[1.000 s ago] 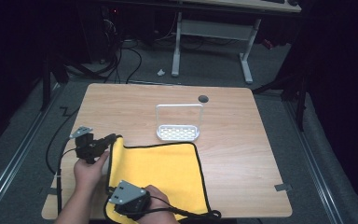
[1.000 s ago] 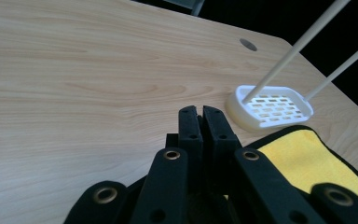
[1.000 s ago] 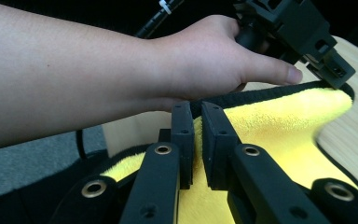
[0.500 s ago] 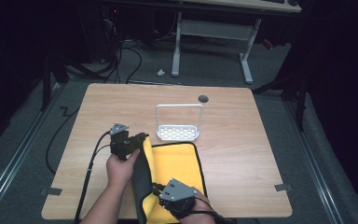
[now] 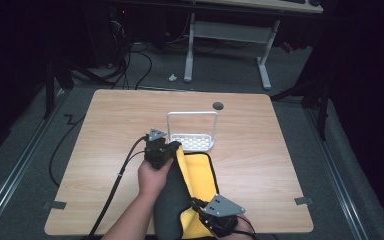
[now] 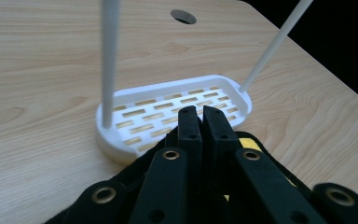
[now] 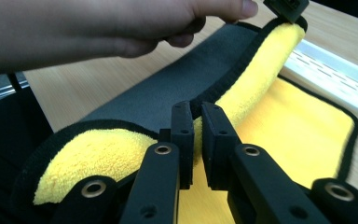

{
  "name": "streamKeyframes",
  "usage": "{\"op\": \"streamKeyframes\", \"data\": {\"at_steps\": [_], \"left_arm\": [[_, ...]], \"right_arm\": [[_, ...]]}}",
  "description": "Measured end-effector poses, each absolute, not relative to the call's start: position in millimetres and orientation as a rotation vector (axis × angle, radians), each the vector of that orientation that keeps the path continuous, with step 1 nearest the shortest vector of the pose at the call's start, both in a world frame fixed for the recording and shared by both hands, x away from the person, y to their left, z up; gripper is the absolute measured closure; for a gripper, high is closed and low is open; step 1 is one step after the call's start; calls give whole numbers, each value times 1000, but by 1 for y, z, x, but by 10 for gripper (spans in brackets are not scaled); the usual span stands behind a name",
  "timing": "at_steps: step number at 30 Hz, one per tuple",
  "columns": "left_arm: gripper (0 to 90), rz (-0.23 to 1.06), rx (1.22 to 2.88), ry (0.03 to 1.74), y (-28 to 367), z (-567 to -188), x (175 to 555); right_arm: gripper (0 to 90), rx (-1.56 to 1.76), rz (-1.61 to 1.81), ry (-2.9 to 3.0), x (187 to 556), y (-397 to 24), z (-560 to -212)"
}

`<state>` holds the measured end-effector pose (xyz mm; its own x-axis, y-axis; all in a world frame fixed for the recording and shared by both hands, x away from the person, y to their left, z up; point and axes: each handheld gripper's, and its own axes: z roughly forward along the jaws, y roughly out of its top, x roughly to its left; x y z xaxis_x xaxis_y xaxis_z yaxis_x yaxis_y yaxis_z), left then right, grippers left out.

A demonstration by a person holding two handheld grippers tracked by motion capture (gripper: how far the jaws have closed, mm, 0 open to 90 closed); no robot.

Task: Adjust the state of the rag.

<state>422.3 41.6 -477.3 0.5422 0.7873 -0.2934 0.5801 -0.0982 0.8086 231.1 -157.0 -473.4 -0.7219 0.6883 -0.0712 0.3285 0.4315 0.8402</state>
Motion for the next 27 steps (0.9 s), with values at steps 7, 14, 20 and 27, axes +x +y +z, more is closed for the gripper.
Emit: {"op": "streamKeyframes", "data": {"at_steps": [7,14,20,27], "left_arm": [[860,225,1780,1112,17,-476,424],[856,205,1816,1097,-2,-482,426],[730,148,1824,1099,-16,-494,430],[617,142,1821,1048,-15,-490,424]], "right_arm": [[848,943,1174,2280,228,-184,-482],[843,977,1148,2272,225,-198,-487],[718,1020,1161,2238,226,-205,-489],[718,1036,1154,2206,229,-209,-489]]}}
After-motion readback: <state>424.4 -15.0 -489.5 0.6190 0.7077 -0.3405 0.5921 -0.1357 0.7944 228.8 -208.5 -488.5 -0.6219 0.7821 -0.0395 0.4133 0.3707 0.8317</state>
